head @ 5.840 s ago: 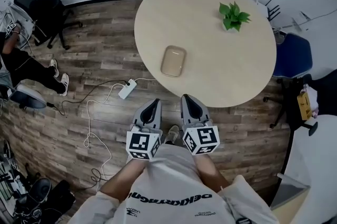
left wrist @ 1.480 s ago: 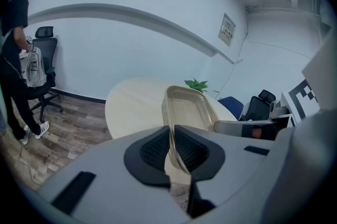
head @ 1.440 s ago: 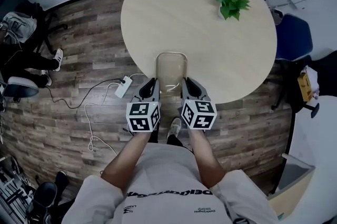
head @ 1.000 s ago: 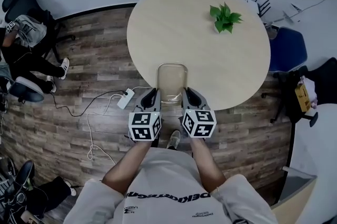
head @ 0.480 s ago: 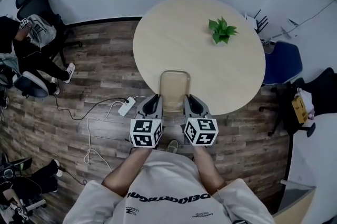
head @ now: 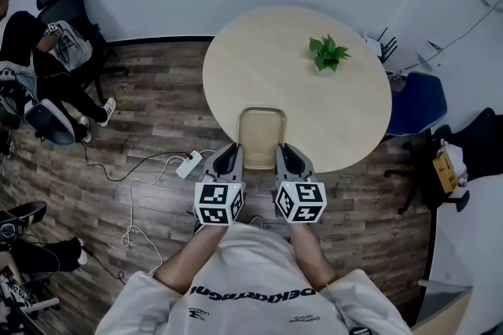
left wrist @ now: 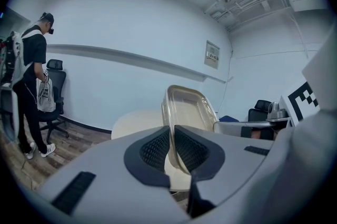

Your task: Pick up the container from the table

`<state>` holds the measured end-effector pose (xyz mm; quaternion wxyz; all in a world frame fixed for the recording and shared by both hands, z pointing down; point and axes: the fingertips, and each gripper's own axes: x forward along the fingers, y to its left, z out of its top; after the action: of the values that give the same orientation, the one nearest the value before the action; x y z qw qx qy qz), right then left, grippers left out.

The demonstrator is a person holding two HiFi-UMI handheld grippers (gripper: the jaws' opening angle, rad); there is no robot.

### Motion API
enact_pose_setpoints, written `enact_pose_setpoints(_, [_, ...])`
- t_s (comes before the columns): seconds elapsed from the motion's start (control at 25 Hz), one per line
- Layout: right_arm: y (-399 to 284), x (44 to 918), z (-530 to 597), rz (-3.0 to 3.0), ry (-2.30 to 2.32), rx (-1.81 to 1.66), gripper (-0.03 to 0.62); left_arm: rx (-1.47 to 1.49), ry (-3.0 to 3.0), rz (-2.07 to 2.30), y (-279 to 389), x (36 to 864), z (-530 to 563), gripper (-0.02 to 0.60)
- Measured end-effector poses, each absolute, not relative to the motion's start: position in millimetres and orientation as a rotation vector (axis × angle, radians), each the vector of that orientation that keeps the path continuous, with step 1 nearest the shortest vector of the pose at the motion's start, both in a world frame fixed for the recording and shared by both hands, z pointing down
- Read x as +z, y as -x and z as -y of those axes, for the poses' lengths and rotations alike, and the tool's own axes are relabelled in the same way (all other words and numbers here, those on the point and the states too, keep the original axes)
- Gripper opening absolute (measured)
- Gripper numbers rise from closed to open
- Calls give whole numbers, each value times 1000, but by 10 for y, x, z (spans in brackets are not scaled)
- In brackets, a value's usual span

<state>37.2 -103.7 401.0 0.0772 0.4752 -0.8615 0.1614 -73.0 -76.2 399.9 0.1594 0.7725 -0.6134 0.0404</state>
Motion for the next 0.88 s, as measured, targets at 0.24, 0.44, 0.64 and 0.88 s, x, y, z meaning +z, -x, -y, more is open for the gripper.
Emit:
enact_pose_setpoints(0.24, [-469,3904,912,2614,-1426,453,63,89,-2223,1789,632,3898,622,43])
enact_pose_setpoints(0.44, [-479,3866,852,2621,-1431,435,63,75,-2230,1798,625,3855,559,43])
enact_pose_setpoints(0.64, [-524,3850,805,2624,-1433,417,63,64,-2235,1806,576,3849,507,43])
enact_pose_setpoints(0.88, [-549,3864,784,2632,-1432,410,63,58,-2235,1810,554,3866,491,43])
